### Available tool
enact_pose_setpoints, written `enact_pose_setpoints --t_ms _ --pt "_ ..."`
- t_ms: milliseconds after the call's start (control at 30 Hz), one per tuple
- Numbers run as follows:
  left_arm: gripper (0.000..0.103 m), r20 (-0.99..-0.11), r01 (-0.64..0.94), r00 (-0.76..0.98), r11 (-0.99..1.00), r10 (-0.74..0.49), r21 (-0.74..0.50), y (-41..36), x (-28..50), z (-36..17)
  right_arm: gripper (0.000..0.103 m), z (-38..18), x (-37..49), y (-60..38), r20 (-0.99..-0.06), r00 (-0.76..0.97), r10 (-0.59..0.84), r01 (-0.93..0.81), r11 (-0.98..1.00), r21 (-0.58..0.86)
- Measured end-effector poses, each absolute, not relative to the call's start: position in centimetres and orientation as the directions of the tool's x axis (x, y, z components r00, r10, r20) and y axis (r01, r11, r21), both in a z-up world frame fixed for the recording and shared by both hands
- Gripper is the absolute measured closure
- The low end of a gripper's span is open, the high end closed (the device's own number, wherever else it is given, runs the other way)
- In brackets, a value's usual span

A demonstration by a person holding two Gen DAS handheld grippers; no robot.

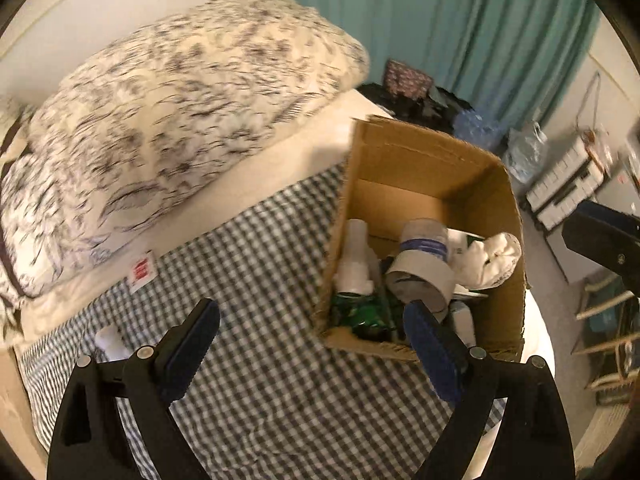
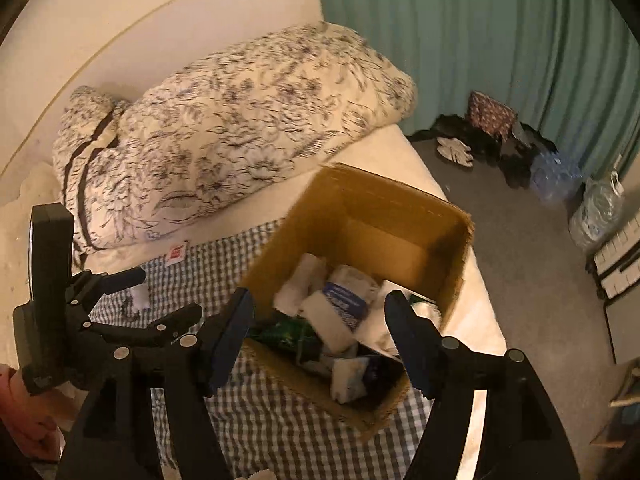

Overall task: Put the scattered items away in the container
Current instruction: 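Withdraw both tools from the box back toward the bracelet and figurine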

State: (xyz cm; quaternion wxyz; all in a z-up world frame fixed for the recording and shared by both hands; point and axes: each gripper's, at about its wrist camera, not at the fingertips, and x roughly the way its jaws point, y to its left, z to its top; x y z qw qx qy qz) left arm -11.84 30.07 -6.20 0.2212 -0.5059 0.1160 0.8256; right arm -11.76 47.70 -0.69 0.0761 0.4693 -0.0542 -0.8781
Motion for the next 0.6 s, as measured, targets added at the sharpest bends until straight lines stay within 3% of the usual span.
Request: enact_pose_setpoints --t_ms 100,200,367,600 --pt "0.006 -0.878 -0.438 -0.417 -0.898 0.234 -0.031 27.5 -11.4 -5.3 0.033 0.1 -11.0 45.6 -0.807 -0.555 -0.2 0.116 -0.98 0.164" --pt "0.006 -0.868 -0.397 -0.444 -0.917 0.222 -0.031 24.8 -10.6 -4.4 0.018 0.9 -10.1 43.5 -0.8 -0.56 -0.215 0.149 -0.976 0.159" --pt "0.005 -0.856 -0.326 -0.477 -0.945 0.2 -0.039 19.8 -9.0 -2.9 0.009 1.9 -8.1 39.2 -0.802 -0.559 -0.211 0.2 -0.973 0.117" --pt "0.004 -0.845 -0.264 -0.508 -0.964 0.166 -0.031 12.8 -6.3 -1.5 0.005 1.9 -6.1 32.9 -0.831 -0.502 -0.24 0.243 -0.961 0.131"
